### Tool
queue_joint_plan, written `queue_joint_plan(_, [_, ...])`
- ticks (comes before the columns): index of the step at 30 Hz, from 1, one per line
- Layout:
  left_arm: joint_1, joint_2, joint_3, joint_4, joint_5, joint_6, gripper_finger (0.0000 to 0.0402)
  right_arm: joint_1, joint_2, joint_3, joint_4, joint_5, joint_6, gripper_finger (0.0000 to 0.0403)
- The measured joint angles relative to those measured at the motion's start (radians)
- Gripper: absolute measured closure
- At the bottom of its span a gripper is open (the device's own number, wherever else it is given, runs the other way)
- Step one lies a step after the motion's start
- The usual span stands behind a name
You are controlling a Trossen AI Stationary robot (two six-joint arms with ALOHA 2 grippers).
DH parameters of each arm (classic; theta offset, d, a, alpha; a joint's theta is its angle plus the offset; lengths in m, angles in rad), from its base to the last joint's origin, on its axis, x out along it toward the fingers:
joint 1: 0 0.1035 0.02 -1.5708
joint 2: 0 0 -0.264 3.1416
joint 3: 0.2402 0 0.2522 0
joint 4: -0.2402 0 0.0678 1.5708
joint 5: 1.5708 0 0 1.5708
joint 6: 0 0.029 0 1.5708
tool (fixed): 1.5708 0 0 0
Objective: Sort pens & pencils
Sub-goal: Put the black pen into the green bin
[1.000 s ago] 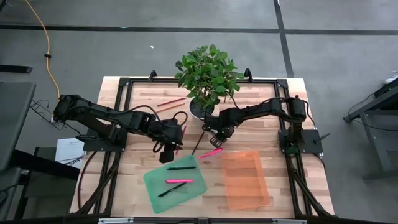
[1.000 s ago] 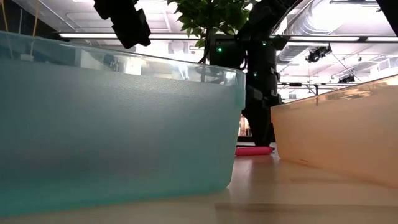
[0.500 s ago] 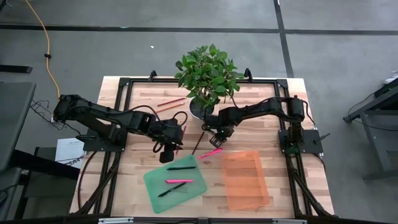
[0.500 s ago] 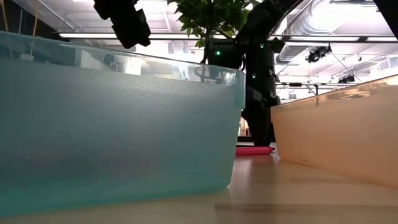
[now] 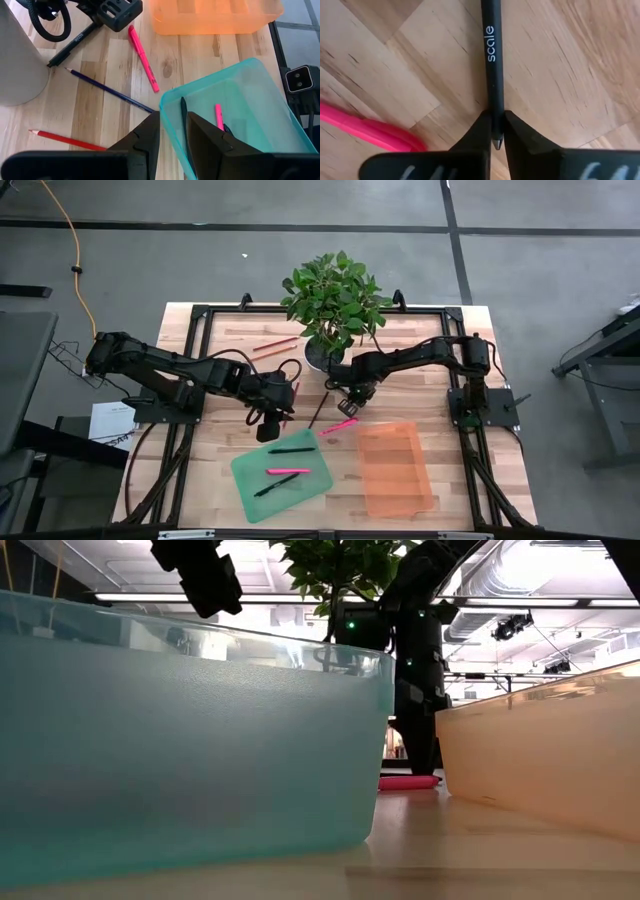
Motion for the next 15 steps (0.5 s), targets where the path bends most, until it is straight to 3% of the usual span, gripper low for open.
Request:
queue_joint_plan(9, [0.0,-0.017,0.0,0.002,0.002,-0.002,0.0316,0.028,0.011,0.093,-0.065,0.022,-0.032,0.0393])
queue_joint_plan(15, [0.0,-0.113,0.0,-0.002,-0.031,0.002,0.0316,0.069,0.008,0.174,-0.117,0.042,-0.048,0.0397])
